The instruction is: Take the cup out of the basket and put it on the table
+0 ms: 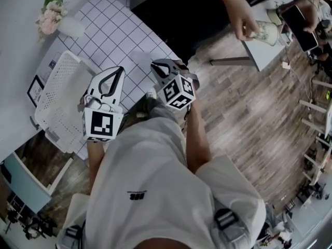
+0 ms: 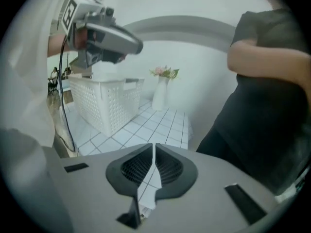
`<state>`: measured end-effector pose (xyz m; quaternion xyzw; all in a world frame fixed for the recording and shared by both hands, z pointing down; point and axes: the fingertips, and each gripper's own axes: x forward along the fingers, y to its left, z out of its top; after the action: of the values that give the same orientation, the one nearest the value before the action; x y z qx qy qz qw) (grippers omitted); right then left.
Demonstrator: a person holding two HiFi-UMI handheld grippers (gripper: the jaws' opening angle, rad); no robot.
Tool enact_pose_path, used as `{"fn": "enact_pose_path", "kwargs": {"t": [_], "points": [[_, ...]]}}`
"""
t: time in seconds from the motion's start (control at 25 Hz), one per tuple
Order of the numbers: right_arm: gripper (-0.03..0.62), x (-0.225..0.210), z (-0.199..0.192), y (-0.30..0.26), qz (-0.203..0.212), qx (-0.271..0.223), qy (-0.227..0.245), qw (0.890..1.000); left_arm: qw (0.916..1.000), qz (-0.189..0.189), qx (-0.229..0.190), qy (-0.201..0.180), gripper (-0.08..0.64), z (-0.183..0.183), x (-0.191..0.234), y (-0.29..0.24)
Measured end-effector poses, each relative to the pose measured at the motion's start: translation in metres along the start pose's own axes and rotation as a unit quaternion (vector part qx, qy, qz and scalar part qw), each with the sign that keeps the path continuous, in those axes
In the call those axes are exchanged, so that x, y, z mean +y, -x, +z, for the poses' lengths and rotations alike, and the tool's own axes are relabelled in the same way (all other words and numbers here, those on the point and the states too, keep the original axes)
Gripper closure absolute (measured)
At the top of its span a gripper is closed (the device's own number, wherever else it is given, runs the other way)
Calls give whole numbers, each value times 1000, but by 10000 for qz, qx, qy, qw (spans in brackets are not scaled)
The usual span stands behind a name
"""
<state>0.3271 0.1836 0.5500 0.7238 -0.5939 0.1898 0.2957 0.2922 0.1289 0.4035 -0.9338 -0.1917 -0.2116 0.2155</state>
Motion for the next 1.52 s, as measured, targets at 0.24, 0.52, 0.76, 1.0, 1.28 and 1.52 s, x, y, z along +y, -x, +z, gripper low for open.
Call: {"fn": "enact_pose_path", "kwargs": {"t": [0.24, 0.52, 0.76, 1.0, 1.28, 1.52], "points": [[578, -20, 91, 61, -280, -1494, -495, 9871, 9979, 3, -581, 274, 551, 15, 1, 14], [578, -21, 174, 142, -284, -3196, -848, 9433, 9796, 46, -1639, 1164, 551, 50, 7, 50], [580, -4, 176, 162, -240, -3291, -1031, 9383, 9597, -47, -2340, 1558, 551, 65, 7, 87], [580, 9, 182, 167, -203, -3313, -981, 9382, 9613, 64, -2330, 1471, 551, 62, 7, 100], [580, 15, 189, 174, -209, -3338, -891, 9382, 9634, 112, -2298, 1375, 551, 60, 7, 109], [580, 25, 193, 174, -195, -3318, -816, 9396, 9640, 105, -2304, 1324, 551, 58, 5, 115]]}}
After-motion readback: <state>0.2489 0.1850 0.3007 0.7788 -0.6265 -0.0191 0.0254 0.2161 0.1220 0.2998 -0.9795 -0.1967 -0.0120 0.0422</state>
